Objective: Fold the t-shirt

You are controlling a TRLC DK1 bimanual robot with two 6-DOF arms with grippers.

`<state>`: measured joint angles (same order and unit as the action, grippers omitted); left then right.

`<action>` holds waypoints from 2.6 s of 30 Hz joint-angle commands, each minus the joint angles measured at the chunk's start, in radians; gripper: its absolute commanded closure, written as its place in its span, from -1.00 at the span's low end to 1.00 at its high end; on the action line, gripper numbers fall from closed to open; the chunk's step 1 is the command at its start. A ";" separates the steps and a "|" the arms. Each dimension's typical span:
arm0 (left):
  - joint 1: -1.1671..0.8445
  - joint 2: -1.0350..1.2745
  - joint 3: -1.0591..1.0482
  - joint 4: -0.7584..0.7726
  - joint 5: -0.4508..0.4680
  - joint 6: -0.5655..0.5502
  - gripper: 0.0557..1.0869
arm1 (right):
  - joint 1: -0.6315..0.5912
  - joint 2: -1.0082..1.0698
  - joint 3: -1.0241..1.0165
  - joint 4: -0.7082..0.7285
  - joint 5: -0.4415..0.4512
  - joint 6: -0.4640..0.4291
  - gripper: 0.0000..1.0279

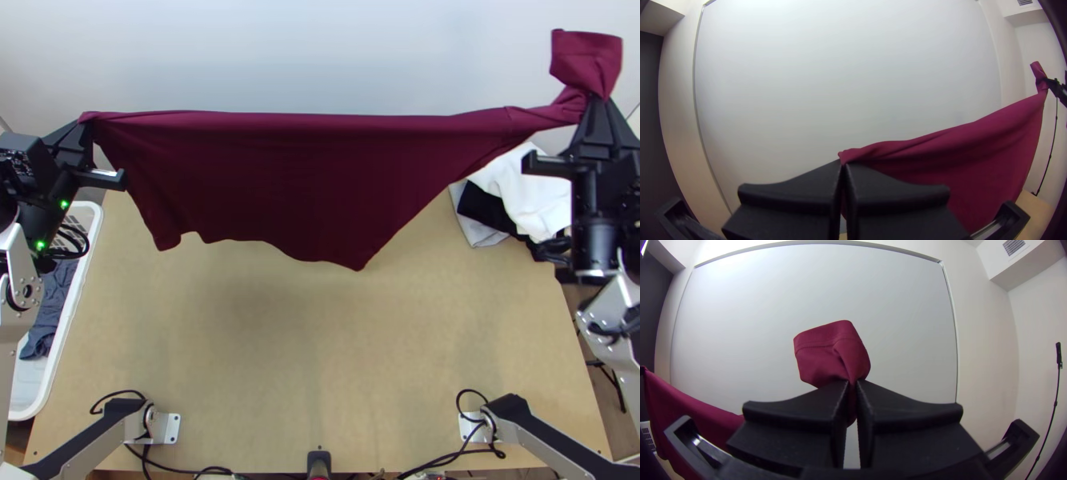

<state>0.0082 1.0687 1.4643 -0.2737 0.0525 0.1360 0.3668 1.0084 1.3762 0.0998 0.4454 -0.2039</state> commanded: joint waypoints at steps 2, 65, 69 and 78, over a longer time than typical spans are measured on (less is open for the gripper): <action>0.007 -0.027 -0.002 0.016 0.000 0.025 0.89 | 0.018 -0.113 0.000 -0.104 0.001 -0.002 0.94; -0.048 0.333 -0.660 0.812 -0.098 -0.047 0.92 | -0.034 0.769 -0.233 0.373 -0.122 0.109 0.95; -0.039 0.507 -0.506 0.817 -0.114 -0.052 0.92 | -0.071 0.911 -0.077 0.387 -0.122 0.113 0.95; 0.006 0.806 -0.259 0.814 -0.118 -0.012 0.92 | -0.104 1.090 0.146 0.385 -0.103 0.115 0.95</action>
<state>-0.0212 1.6539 1.0321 0.5339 -0.0513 0.1059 0.2882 1.9625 1.3708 0.4767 0.3252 -0.0898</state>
